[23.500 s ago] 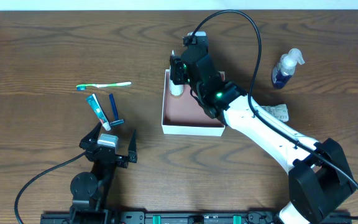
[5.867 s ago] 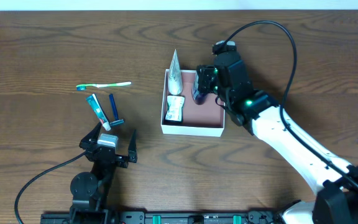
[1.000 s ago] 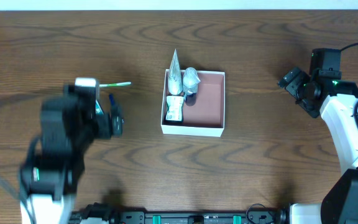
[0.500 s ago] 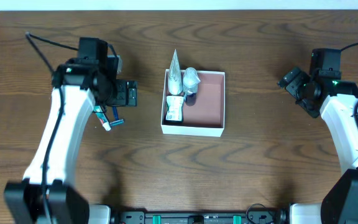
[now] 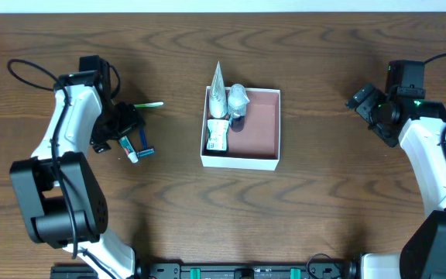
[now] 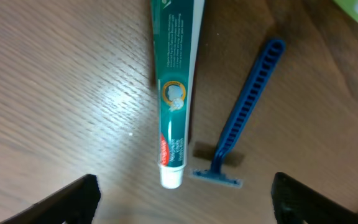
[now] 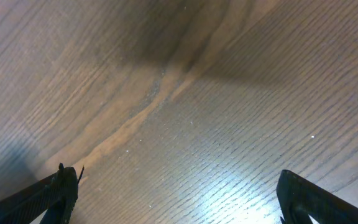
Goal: Pack container
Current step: 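Reach the left gripper to the green toothpaste tube and grasp it, then lift the toothpaste tube and carry it over the box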
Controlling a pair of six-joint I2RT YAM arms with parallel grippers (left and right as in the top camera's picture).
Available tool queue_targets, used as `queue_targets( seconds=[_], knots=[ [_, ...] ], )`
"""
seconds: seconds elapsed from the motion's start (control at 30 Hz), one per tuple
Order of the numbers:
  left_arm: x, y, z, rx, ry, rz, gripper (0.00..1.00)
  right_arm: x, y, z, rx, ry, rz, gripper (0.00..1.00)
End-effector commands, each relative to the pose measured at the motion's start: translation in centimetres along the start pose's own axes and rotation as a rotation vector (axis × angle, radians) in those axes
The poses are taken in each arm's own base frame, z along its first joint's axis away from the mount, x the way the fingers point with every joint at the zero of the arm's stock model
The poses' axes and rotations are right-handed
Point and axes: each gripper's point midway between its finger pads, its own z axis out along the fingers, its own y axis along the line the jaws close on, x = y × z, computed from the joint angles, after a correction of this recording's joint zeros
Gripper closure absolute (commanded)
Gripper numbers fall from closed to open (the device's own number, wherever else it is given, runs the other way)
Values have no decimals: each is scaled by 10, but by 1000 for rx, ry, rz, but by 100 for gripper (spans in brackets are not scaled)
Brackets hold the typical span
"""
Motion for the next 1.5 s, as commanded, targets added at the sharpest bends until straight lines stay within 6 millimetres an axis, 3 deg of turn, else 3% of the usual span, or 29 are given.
queue_targets(
  seconds=[0.0,0.33,0.73,0.83,1.0,1.33,1.37,1.47],
  knots=[
    [-5,0,8,-8,-2,-67,18,-2,-2,1,7,-1,12,1],
    [-4,8,35,-28,47,-114,28,-2,-2,1,7,-1,12,1],
    [3,12,63,-64,118,-75,31,-2,-2,1,7,-1,12,1],
    [2,13,66,-66,122,-76,38,-2,-2,1,7,-1,12,1],
    [0,12,67,-61,113,-66,64,-2,-2,1,7,-1,12,1],
    [0,14,65,-66,114,42,81,-2,-2,1,7,-1,12,1],
    [0,14,64,-66,116,47,89,-2,-2,1,7,-1,12,1],
    [-1,13,58,-66,116,49,94,-2,-2,1,7,-1,12,1]
  ],
)
